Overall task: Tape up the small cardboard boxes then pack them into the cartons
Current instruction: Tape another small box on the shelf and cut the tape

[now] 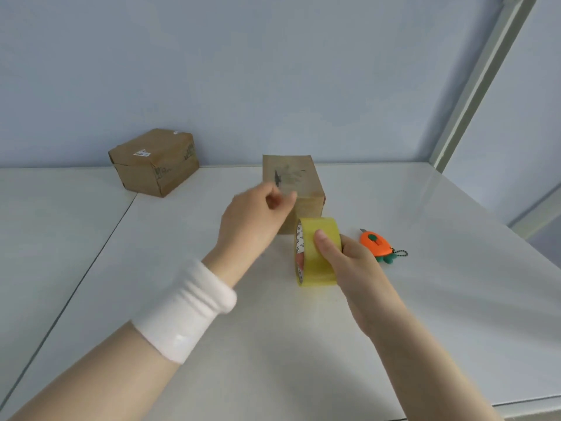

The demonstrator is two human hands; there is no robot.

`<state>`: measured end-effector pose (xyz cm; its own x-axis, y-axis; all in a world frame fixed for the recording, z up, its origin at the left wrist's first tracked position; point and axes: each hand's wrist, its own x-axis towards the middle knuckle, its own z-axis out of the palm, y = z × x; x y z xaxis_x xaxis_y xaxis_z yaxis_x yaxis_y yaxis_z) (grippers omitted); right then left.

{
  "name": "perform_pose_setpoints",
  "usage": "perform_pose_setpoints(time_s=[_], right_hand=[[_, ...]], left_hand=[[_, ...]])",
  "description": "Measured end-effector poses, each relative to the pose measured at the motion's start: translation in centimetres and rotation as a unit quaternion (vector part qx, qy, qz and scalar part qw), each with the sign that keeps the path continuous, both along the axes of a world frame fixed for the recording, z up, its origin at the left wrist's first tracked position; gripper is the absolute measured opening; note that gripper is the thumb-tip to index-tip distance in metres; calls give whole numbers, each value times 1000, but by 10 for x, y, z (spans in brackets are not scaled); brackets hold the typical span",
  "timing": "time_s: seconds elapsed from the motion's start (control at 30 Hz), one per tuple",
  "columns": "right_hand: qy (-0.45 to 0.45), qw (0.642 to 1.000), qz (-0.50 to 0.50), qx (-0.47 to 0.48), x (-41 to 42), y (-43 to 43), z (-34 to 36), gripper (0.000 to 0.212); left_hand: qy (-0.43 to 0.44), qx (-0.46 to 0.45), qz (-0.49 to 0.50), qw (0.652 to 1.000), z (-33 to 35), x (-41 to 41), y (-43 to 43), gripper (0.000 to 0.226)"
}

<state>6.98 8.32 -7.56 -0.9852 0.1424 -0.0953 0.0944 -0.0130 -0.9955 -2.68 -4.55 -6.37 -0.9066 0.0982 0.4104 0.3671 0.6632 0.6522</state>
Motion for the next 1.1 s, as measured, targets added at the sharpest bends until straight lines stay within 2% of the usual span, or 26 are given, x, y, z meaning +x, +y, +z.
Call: perform_pose_setpoints(time_s=[0.07,0.13,0.17,0.23,0.27,0.33,0.37,0.47,0.53,0.57,0.67,0.73,0.8,0.9,1.0,1.1], right_hand=[[-13,1000,19,20,-2,5,2,31],[-30,998,29,54,-4,16,6,41],[-32,997,24,65,-6,25,8,39],[-16,995,-22,98,-12,49,11,29],[-6,984,-65,168,-16,62,10,27],[-11,927,-125,353,-25,89,2,29],[-29,897,-123,423,-29,98,-3,35],[-104,846,-70,519,-37,107,-17,46],[-95,848,-63,518,-41,107,-19,39],[-63,865,-67,494,-43,107,-19,33],[30,950,-72,302,-43,104,-12,16],[86,970,-65,218,-42,97,2,23],[153,965,-36,210,-46,87,18,27],[248,922,38,294,-53,66,34,25],[290,873,79,383,-60,54,37,21],[307,844,95,430,-66,52,41,18]], left_hand=[[-118,1,-10,993,-12,9,-2,28],[-229,108,-30,967,-13,10,1,36],[-275,172,-40,945,-10,10,4,35],[-289,212,-41,933,-8,8,8,29],[-279,207,-37,937,-9,8,11,27],[-271,209,-31,939,-11,7,13,25],[-284,221,-32,932,-11,8,14,23],[-336,253,-39,906,-7,9,11,17],[-351,264,-46,897,-5,7,10,15],[-353,268,-49,895,-4,7,9,15],[-353,270,-59,894,-3,7,9,20],[-344,264,-65,898,-3,7,10,20],[-330,262,-66,905,-4,7,12,17],[-317,267,-64,908,-7,8,14,18],[-309,272,-68,909,-9,8,14,17],[-302,269,-69,912,-12,5,12,14]])
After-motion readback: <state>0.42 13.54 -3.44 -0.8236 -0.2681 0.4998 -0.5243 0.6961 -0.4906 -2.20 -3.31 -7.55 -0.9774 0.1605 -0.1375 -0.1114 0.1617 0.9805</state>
